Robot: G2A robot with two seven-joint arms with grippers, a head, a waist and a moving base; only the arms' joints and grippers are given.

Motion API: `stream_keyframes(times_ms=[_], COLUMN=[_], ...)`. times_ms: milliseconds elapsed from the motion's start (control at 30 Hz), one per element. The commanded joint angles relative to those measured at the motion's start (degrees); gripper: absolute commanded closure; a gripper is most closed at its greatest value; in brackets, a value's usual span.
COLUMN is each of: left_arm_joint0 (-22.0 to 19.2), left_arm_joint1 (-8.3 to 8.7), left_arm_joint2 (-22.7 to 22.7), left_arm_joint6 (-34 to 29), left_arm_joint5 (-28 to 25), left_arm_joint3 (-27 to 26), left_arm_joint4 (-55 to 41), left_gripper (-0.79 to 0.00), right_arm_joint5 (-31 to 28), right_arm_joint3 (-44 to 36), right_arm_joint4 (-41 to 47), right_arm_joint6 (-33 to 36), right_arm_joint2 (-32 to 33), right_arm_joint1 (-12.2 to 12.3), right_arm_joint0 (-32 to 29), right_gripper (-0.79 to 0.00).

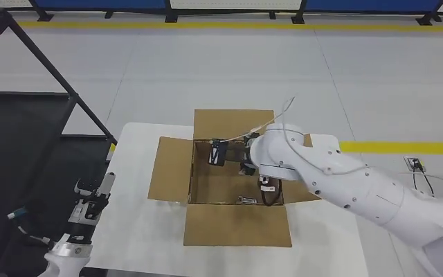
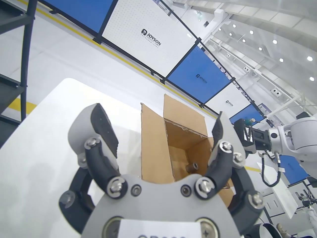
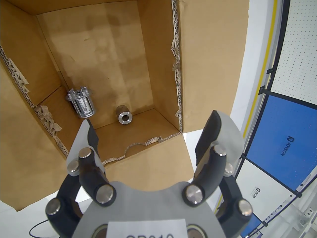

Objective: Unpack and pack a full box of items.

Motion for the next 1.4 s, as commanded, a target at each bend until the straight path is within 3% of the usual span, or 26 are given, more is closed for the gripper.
stream_keyframes(times_ms=[0,67,267,533,633,667,733,867,1167,1367], left_arm_joint0=[0.0,0.0,-2.13,-2.51,-1.72,-1.46,-0.98,0.3,3.15,4.78], left_arm_joint1=[0.0,0.0,0.54,1.0,1.06,1.07,1.09,1.07,0.86,0.73], left_arm_joint2=[0.0,0.0,-2.12,-2.52,-2.03,-1.88,-1.56,-0.97,1.65,3.0], left_arm_joint6=[0.0,0.0,-3.26,-5.43,-5.36,-5.19,-4.62,-2.97,0.85,3.19], left_arm_joint5=[0.0,0.0,-1.08,-1.85,-2.36,-2.43,-2.48,-2.5,-1.73,-0.84], left_arm_joint3=[0.0,0.0,1.1,1.64,0.88,0.71,0.37,-0.05,-2.04,-3.59], left_arm_joint4=[0.0,0.0,-2.07,-2.73,-2.37,-2.08,-1.38,-0.28,2.02,4.21], left_gripper=[-0.785,-0.785,-0.785,-0.785,-0.785,-0.785,-0.785,-0.785,-0.785,-0.785], right_arm_joint5=[-2.13,-5.92,-16.2,-21.32,-23.8,-27.16,-32.74,-37.52,-37.95,-38.02], right_arm_joint3=[-0.26,2.22,13.0,31.99,38.35,40.12,44.63,51.19,61.69,65.87], right_arm_joint4=[-0.43,0.29,0.0,-8.53,-9.98,-9.56,-9.87,-13.47,-16.0,-17.95], right_arm_joint6=[0.22,1.23,-1.12,-10.76,-9.38,-10.6,-11.0,-15.33,-15.78,-17.06], right_arm_joint2=[0.0,0.09,0.0,0.0,0.0,0.0,0.0,0.0,0.0,0.0], right_arm_joint1=[-0.14,-1.17,-7.51,-16.98,-20.23,-21.09,-22.49,-24.87,-28.88,-30.24], right_arm_joint0=[-0.62,-0.82,-1.54,-4.61,-5.22,-5.03,-4.64,-4.8,-6.07,-6.99], right_gripper=[-0.785,-0.785,-0.785,-0.785,-0.785,-0.785,-0.785,-0.785,-0.785,-0.785])
